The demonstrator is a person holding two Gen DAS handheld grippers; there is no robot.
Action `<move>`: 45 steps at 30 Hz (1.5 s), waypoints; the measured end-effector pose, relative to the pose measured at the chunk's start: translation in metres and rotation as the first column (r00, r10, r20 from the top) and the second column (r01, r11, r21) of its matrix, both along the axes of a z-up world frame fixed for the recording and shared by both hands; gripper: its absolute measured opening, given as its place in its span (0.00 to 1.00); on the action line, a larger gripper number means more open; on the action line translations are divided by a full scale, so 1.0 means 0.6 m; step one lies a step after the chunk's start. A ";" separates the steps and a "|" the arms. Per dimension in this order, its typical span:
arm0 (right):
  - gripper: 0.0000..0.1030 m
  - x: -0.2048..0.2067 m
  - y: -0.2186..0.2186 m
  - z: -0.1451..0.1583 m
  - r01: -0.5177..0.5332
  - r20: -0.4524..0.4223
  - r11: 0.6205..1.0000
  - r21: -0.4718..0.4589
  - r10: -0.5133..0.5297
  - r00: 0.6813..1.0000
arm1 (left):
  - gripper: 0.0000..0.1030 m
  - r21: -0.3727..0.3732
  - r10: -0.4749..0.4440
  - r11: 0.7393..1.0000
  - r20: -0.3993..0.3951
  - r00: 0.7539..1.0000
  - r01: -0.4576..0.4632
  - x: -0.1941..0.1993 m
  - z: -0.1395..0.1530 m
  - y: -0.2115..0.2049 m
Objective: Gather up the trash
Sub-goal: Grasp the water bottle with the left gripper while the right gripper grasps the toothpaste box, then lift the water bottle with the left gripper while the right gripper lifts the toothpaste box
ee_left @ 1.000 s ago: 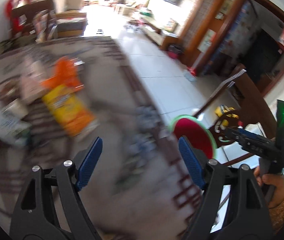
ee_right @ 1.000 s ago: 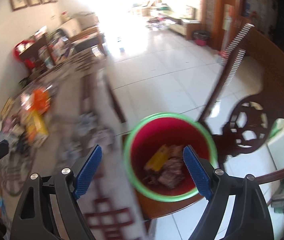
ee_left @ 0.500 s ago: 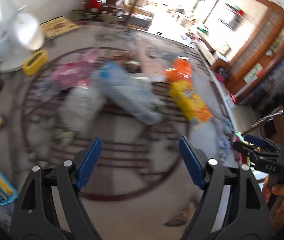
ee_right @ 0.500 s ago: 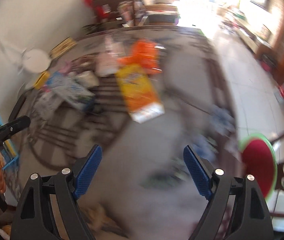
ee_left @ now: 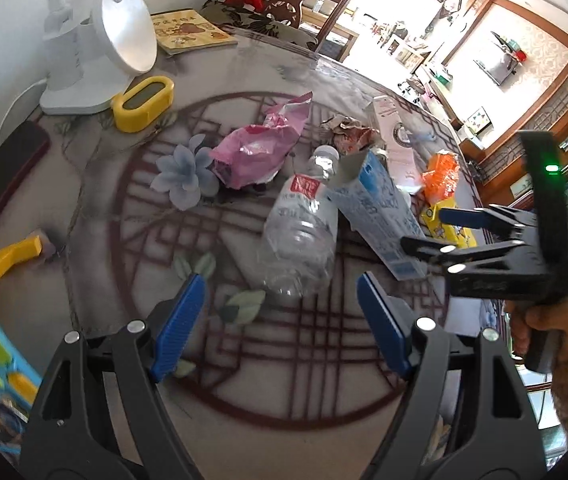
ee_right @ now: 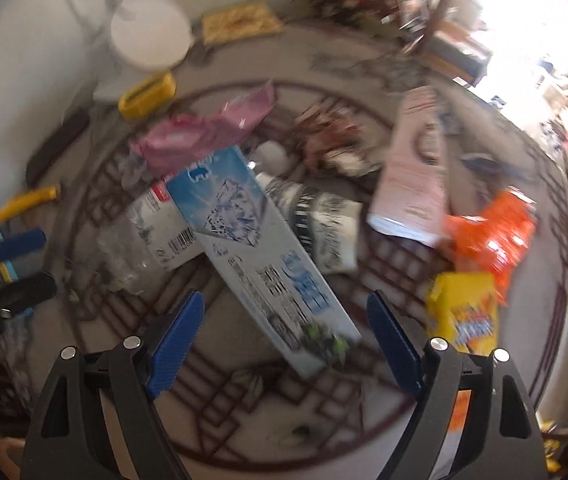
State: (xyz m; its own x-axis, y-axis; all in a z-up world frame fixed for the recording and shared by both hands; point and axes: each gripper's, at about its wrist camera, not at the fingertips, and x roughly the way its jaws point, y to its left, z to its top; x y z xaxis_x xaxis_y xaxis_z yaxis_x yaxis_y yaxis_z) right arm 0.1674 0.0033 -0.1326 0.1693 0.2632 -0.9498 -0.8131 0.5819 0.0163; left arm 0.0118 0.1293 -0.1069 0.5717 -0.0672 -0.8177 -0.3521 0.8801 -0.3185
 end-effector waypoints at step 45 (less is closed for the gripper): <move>0.70 -0.106 -0.157 -0.009 0.272 -0.223 0.962 0.029 -0.259 0.940 | 0.53 -0.069 -0.157 0.987 -0.155 0.975 0.148 0.067 -0.093 -0.033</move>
State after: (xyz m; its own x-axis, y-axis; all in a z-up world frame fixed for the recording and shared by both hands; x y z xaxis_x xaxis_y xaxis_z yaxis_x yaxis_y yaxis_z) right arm 0.1039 -0.0907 -0.1379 0.0339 0.2925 -0.9557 -0.6021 0.7692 0.2141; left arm 0.0519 0.1096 -0.1628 0.4135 -0.1920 -0.8900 -0.2655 0.9096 -0.3195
